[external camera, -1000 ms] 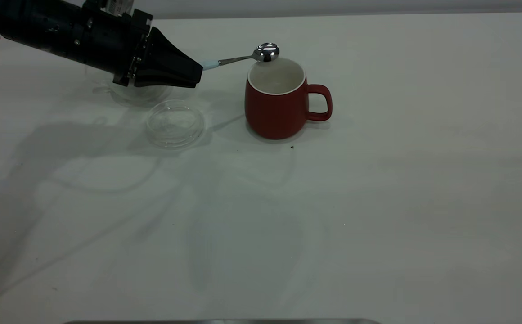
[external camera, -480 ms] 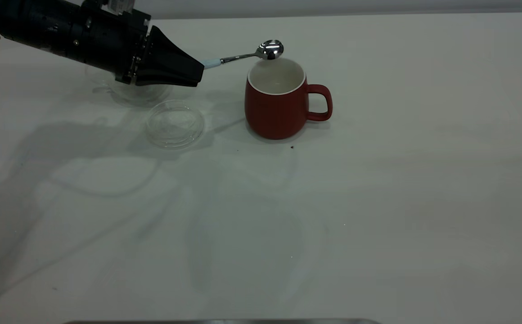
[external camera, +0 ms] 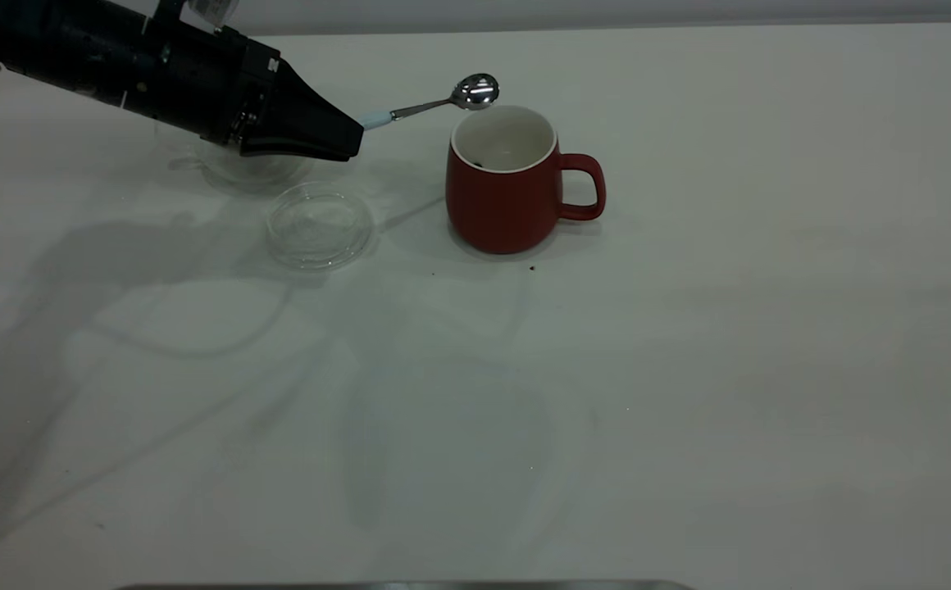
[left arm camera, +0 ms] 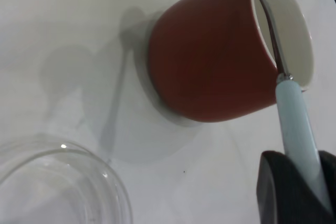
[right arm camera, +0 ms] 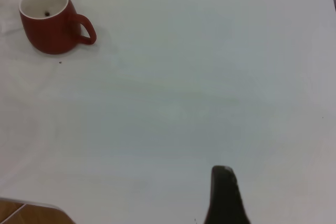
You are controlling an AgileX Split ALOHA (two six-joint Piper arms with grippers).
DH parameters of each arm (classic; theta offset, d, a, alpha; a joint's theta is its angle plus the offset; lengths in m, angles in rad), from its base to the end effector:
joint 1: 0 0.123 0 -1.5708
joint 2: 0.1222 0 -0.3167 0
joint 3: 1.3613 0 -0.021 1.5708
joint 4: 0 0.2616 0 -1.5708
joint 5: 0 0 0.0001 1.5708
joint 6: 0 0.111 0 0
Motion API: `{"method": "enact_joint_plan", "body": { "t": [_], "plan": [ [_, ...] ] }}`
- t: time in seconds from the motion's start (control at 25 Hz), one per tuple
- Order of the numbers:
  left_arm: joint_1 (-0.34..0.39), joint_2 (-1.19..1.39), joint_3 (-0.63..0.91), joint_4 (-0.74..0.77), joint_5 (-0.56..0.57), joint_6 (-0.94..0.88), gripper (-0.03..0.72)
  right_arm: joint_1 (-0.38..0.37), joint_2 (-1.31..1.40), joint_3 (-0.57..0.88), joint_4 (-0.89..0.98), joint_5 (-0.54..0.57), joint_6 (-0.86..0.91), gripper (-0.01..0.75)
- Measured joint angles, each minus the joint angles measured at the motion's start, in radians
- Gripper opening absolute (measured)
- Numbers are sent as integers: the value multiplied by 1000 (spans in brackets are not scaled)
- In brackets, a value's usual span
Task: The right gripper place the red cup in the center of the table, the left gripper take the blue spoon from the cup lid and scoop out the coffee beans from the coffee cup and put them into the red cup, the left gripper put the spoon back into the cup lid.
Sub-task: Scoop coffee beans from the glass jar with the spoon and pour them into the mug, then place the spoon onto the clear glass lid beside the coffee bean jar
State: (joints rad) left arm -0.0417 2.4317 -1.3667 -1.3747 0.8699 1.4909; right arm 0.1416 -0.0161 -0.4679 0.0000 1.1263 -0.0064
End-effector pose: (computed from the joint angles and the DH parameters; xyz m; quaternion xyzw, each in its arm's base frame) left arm 0.4496 -0.1021 0.0249 0.1907 0.8790 -0.3880 0.2011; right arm -0.0118 -0.0017 0.2571 -0.0646 0.8714 0.0328 0.4852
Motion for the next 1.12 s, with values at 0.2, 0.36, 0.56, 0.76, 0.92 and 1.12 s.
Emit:
{"method": "enact_joint_plan", "body": {
  "t": [0.2,0.36,0.56,0.76,0.92,1.12],
  "plan": [
    [0,0,0,0,53,-1,122,0,0,0,0,0,0,550],
    [0,0,0,-1,121,-17,122,0,0,0,0,0,0,550],
    [35,-19,0,2,238,-109,122,0,0,0,0,0,0,550],
    [115,-120,0,9,268,-249,122,0,0,0,0,0,0,550],
    [149,-201,0,114,277,-396,122,0,0,0,0,0,0,550],
    [149,-248,0,337,293,-501,122,0,0,0,0,0,0,550]
  ]
}}
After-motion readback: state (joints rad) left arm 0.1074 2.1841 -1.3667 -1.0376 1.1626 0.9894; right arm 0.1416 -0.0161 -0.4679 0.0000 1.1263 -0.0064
